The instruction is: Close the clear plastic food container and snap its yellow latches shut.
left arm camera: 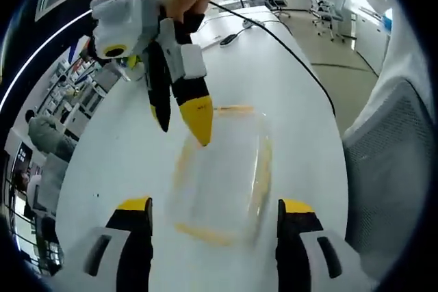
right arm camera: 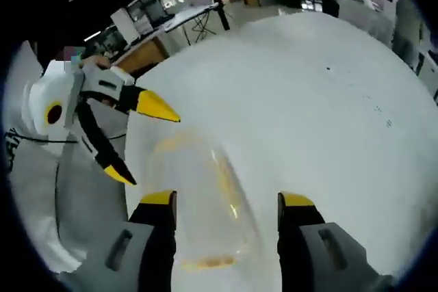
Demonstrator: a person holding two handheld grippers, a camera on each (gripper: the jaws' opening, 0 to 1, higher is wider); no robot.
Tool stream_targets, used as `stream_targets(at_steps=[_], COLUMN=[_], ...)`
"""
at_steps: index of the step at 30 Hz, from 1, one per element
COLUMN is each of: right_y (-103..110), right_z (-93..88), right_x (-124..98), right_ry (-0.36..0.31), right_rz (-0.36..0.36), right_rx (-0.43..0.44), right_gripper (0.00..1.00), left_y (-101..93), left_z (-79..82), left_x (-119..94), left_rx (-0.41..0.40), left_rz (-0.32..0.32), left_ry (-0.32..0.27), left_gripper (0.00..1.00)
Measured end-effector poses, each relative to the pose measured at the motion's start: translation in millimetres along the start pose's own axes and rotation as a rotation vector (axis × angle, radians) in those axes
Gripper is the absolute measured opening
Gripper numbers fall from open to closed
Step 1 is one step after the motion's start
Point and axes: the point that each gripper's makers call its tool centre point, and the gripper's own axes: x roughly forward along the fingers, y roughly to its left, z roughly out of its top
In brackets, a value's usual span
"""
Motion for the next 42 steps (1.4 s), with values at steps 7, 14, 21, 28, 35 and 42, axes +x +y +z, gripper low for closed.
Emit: stream_targets(at_steps=[7,14,21,28,35,42], right_y=[24,26,25,34,32,28], right_z=[-33.5,-64.8,-66.7,-65.0,-70.1,-69.4], right_x=[-7,-7,-2,9,16,20], right_ry=[0.132,0.259,0.259,0.246,0.271,0.27], right_rz=[0.004,-0.038,-0.064,-0.05,-0.053,-0.063], right_rx=[-0.188,-0.283,-0.33,-0.337,-0.347,-0.357], right_gripper=[0.65,0.77,0.76,0.77,0.76,0.72], left_y=[0.6,3.9,9.4,-0.6,-5.0,-11.6], left_z=[-6.0,-11.6,-12.3,-21.9,-24.7,-30.1], left_x=[3,8,23,42,50,55], left_rx=[0.034,0.054,0.032,0.066,0.088,0.085], left_rz=[-0.044,-0.112,-0.184,-0.248,-0.272,-0.3], left_ry=[0.054,0.093,0.125,0.186,0.202,0.219], left_gripper=[0.7,0.75,0.78,0.78,0.8,0.78])
